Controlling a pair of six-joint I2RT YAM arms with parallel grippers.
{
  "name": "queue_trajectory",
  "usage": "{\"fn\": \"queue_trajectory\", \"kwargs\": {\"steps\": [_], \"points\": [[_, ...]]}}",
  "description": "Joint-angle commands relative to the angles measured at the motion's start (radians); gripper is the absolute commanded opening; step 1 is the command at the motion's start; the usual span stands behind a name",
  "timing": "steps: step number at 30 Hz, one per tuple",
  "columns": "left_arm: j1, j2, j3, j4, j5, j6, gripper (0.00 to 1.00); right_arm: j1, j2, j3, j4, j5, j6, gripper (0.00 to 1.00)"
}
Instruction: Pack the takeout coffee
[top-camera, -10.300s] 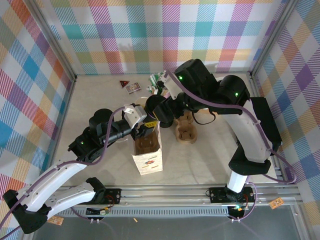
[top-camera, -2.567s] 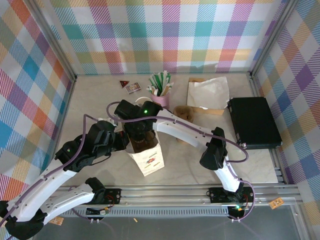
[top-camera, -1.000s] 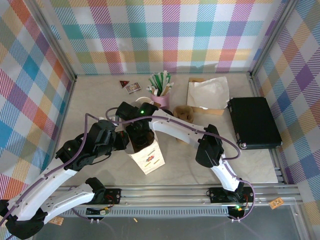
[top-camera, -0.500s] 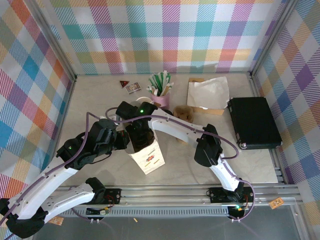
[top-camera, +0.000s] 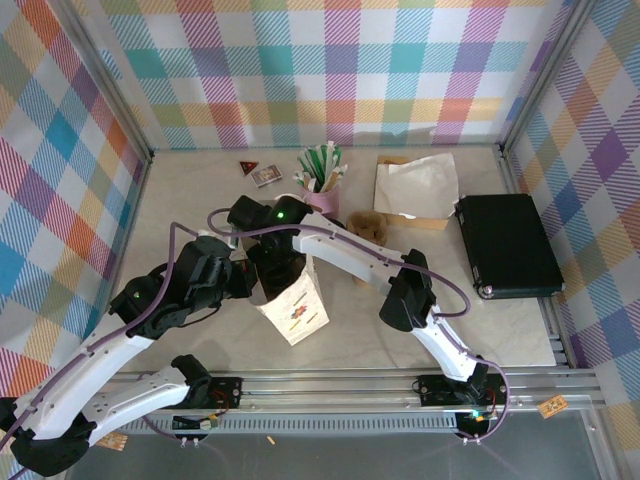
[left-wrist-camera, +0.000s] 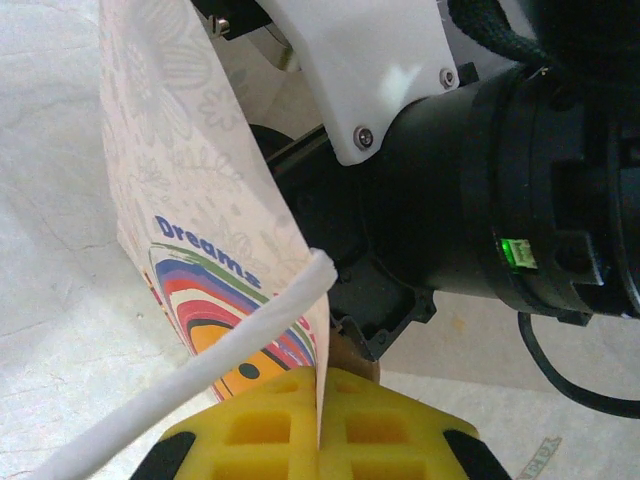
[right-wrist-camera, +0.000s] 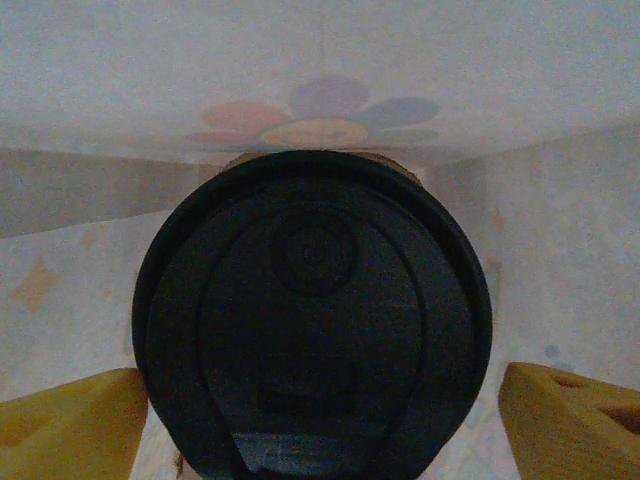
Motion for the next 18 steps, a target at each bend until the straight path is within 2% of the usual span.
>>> {"fn": "queue_trajectory", "kwargs": {"steps": [1,15,18], "points": [[-0.009,0.009,0.017,-0.028,0.0,0.018,0.0,-0.001,-0.005,0.044,-0.043,-0.002,0.005,0.91],[-0.01,0.06,0.04,-0.052,-0.016,0.011,0.0,0.009,-0.041,0.063,-0.068,-0.052,0.019,1.0],[-0.011,0.062,0.049,-0.064,-0.025,0.004,0.0,0.011,-0.046,0.075,-0.073,-0.054,0.021,0.99]]}}
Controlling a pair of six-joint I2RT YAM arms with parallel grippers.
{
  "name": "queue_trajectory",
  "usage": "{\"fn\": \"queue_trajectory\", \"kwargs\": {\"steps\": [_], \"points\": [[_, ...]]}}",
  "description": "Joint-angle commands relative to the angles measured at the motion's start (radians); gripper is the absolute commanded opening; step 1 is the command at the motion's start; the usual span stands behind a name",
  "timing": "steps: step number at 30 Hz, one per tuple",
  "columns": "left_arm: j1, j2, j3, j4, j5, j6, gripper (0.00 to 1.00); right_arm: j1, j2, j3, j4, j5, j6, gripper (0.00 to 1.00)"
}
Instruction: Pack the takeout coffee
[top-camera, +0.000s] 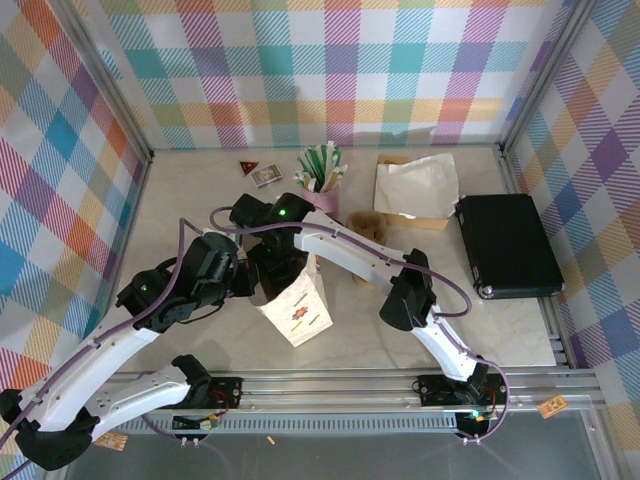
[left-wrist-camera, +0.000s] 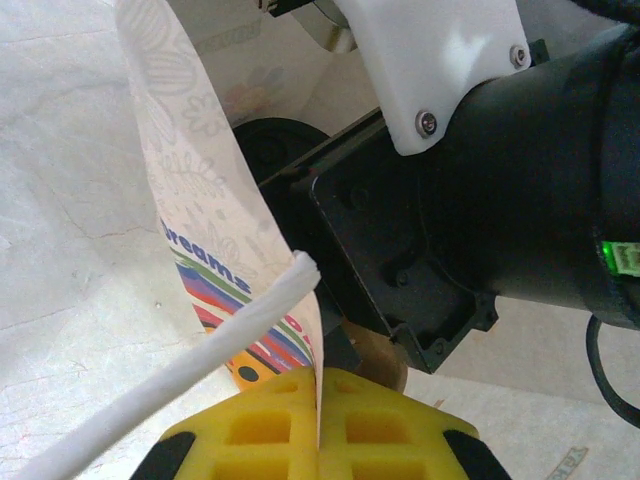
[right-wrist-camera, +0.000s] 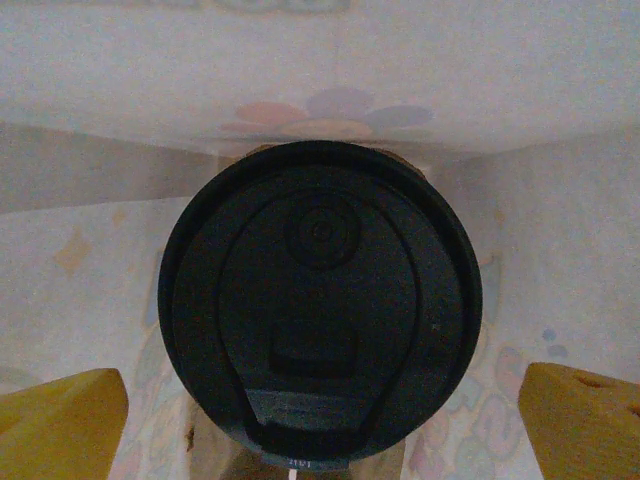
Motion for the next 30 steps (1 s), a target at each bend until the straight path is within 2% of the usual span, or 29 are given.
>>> {"fn": "queue_trajectory", "kwargs": {"steps": [1,15,30], "points": [[-0.011,0.014,0.028,-0.028,-0.012,0.003,0.0,0.018,-0.046,0.056,-0.022,-0.045,0.008,0.99],[-0.014,0.039,0.048,-0.041,-0.02,0.004,0.0,0.029,-0.097,0.098,-0.023,-0.096,0.034,1.0],[-0.015,0.054,0.048,-0.04,-0.027,0.001,0.0,0.03,-0.164,0.122,-0.018,-0.124,0.049,0.92]]}}
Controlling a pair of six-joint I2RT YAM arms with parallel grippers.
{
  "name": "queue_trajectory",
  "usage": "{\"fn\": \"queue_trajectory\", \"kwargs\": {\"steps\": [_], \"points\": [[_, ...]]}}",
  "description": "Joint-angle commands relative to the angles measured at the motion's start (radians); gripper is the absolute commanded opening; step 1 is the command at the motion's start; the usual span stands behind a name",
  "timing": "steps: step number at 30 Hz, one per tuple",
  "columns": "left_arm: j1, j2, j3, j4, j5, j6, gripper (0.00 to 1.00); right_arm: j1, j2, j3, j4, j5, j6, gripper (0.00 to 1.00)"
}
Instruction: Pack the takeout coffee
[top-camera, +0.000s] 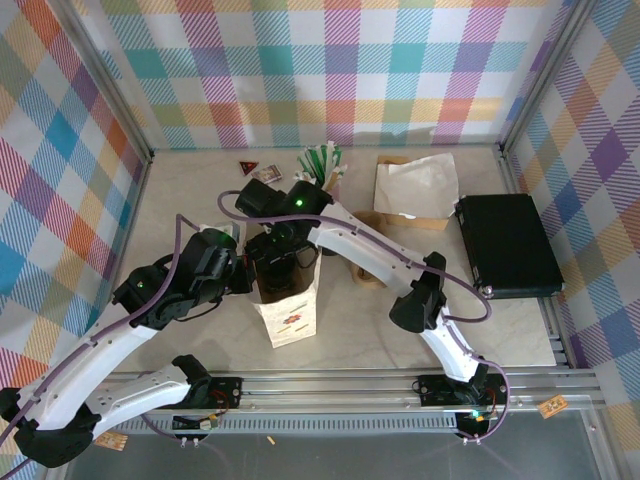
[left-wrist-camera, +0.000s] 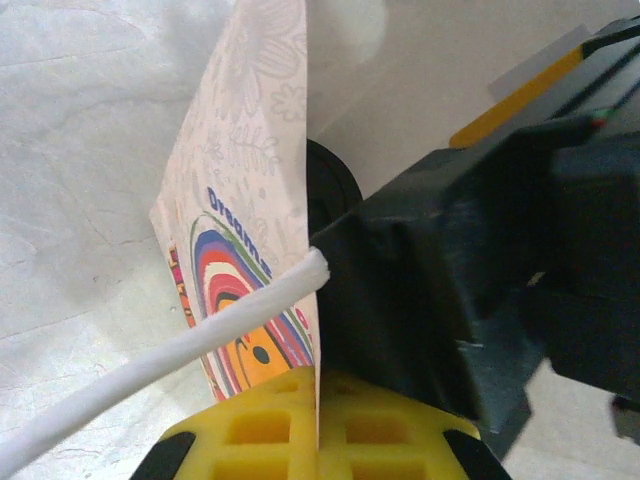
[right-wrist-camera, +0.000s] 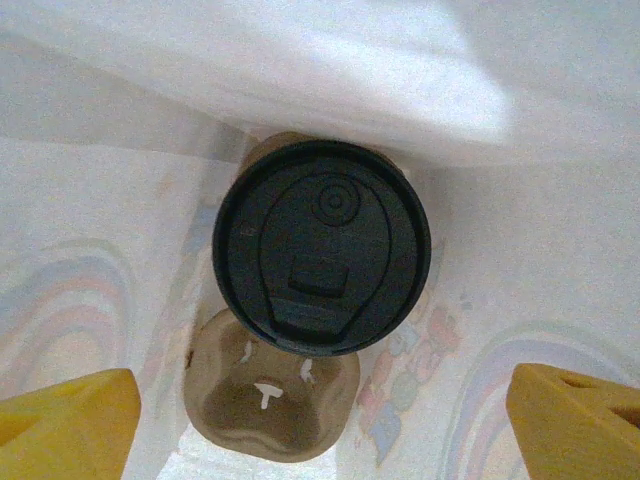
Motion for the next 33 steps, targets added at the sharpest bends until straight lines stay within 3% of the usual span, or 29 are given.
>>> {"fn": "queue_trajectory", "kwargs": {"steps": [1,15,23,33], "points": [[-0.01,0.019,-0.005,-0.002,-0.002,-0.001,0.0,0.031,-0.083,0.057,0.035,-0.096,0.02,0.91],[-0.011,0.012,-0.003,-0.029,-0.044,-0.025,0.01,0.031,-0.14,0.107,0.082,-0.064,-0.008,0.83],[-0.011,0.002,0.014,-0.035,-0.063,-0.038,0.45,0.031,-0.16,0.16,0.088,0.033,-0.024,0.8],[-0.011,0.04,0.149,-0.035,-0.086,-0.008,0.64,0.001,-0.216,0.162,0.077,0.192,0.011,0.78]]}}
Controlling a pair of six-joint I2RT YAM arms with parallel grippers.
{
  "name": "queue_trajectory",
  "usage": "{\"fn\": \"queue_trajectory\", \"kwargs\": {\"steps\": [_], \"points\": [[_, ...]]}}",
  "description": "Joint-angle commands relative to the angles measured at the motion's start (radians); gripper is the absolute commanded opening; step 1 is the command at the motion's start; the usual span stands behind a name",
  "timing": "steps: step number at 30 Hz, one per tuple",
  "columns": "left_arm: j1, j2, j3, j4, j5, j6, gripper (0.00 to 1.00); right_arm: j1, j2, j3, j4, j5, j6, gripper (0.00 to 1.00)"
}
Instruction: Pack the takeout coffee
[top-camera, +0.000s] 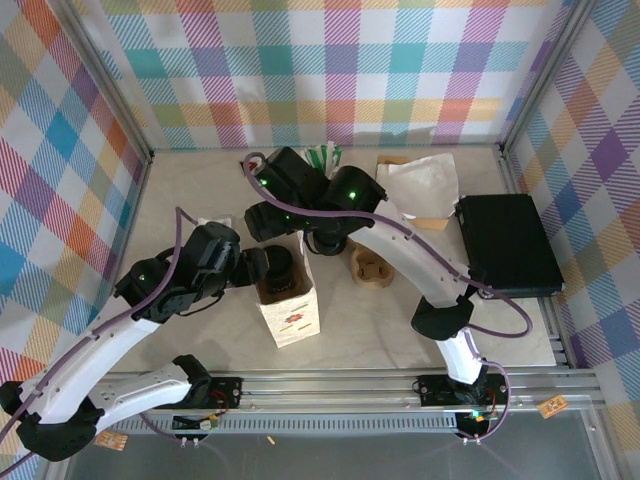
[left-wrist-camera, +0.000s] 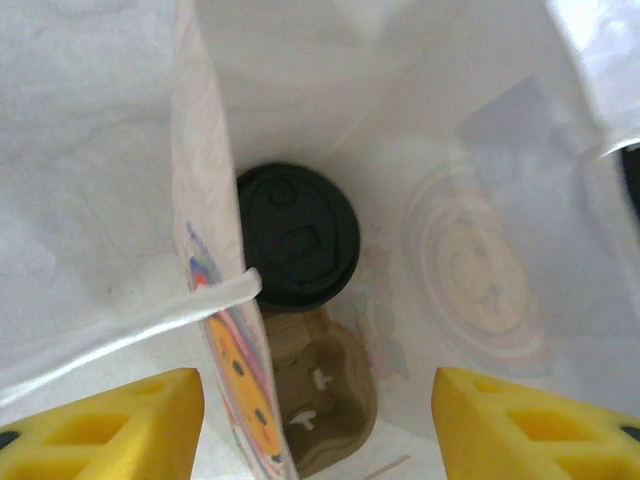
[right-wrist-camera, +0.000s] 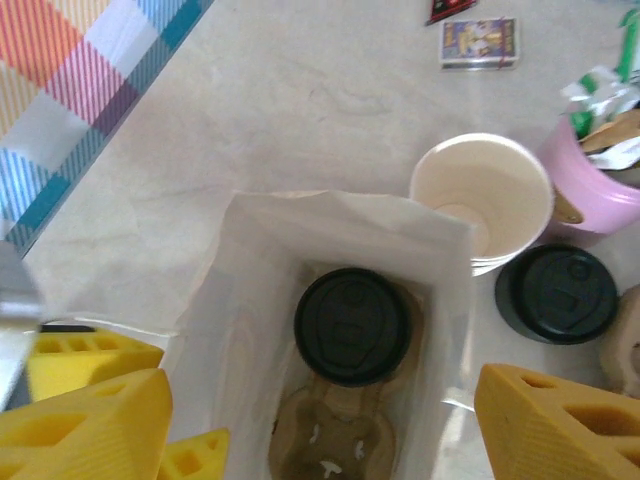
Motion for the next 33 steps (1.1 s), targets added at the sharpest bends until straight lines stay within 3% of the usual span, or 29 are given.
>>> {"fn": "queue_trajectory", "kwargs": {"steps": [1,12,18,22,26,28,30,33], "points": [[-0.008,0.008,0.091,-0.023,-0.037,0.025,0.67,-0.022,-0.062,0.021,0.0,0.087,0.013,0.78],[-0.008,0.067,0.366,-0.112,-0.13,0.161,0.7,-0.111,-0.146,0.02,0.03,0.219,-0.023,0.73],[-0.006,0.131,0.505,-0.081,-0.275,0.222,0.69,-0.248,-0.235,-0.055,0.034,0.236,-0.067,0.71],[-0.004,0.194,0.547,-0.014,-0.375,0.245,0.66,-0.461,-0.345,-0.312,0.237,0.108,-0.147,0.7],[-0.003,0.251,0.439,0.177,-0.459,0.331,0.65,-0.667,-0.419,-0.596,0.497,-0.075,-0.207,0.68],[-0.003,0.269,0.37,0.299,-0.489,0.4,0.64,-0.71,-0.439,-0.704,0.583,-0.104,-0.237,0.64],[0.008,0.307,0.395,0.329,-0.527,0.373,0.63,-0.731,-0.439,-0.735,0.582,-0.141,-0.227,0.57],[0.04,0.422,0.589,0.235,-0.406,0.4,0.59,-0.73,-0.423,-0.73,0.557,-0.327,-0.273,0.55]]}}
